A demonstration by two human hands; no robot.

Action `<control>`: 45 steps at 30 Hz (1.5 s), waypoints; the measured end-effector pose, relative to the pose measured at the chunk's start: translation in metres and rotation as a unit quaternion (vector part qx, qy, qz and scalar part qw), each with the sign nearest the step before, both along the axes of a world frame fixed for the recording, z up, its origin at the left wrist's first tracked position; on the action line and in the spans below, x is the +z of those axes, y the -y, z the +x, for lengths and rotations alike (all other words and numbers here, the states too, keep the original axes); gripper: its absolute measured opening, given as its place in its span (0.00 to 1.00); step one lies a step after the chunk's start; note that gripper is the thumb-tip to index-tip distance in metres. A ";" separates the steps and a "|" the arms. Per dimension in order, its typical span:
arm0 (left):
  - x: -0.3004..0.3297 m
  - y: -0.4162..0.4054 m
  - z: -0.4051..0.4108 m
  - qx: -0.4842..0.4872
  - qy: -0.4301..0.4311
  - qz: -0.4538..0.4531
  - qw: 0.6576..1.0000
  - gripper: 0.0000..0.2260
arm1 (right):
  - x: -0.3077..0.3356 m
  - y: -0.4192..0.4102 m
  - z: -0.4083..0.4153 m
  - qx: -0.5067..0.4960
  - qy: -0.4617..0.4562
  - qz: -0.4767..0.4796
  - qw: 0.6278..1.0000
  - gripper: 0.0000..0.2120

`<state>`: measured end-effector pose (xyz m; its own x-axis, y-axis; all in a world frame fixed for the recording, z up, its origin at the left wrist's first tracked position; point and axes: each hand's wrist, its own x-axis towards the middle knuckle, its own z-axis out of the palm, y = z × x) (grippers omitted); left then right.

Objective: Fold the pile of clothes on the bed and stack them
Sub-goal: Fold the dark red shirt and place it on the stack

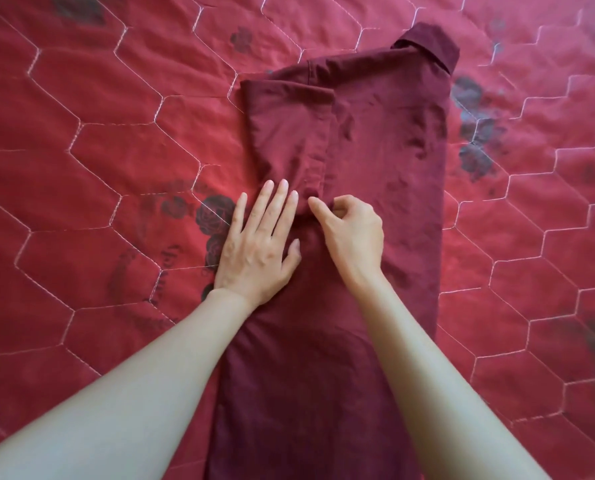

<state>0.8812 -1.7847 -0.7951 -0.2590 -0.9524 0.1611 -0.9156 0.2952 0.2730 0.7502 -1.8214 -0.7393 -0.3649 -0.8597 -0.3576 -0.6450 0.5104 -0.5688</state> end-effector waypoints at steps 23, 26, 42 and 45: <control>0.000 0.001 0.000 -0.007 0.036 0.035 0.999 0.26 | -0.049 0.160 0.023 0.483 -0.272 -0.119 0.824 0.25; -0.001 0.001 0.000 -0.008 0.029 0.032 0.999 0.26 | -0.050 0.179 0.009 0.437 -0.296 -0.121 0.841 0.25; -0.003 0.000 0.000 -0.016 0.009 0.000 1.000 0.29 | -0.033 0.138 -0.030 0.138 -0.117 -0.231 0.956 0.14; -0.003 0.000 0.000 -0.032 0.003 -0.016 0.999 0.26 | -0.031 0.129 -0.044 0.068 -0.107 -0.191 0.973 0.13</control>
<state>0.8807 -1.7848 -0.7977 -0.3213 -0.9280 0.1887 -0.8960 0.3624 0.2566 0.7060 -1.9502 -0.7699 -0.2691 -0.9606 0.0695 -0.8167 0.1893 -0.5451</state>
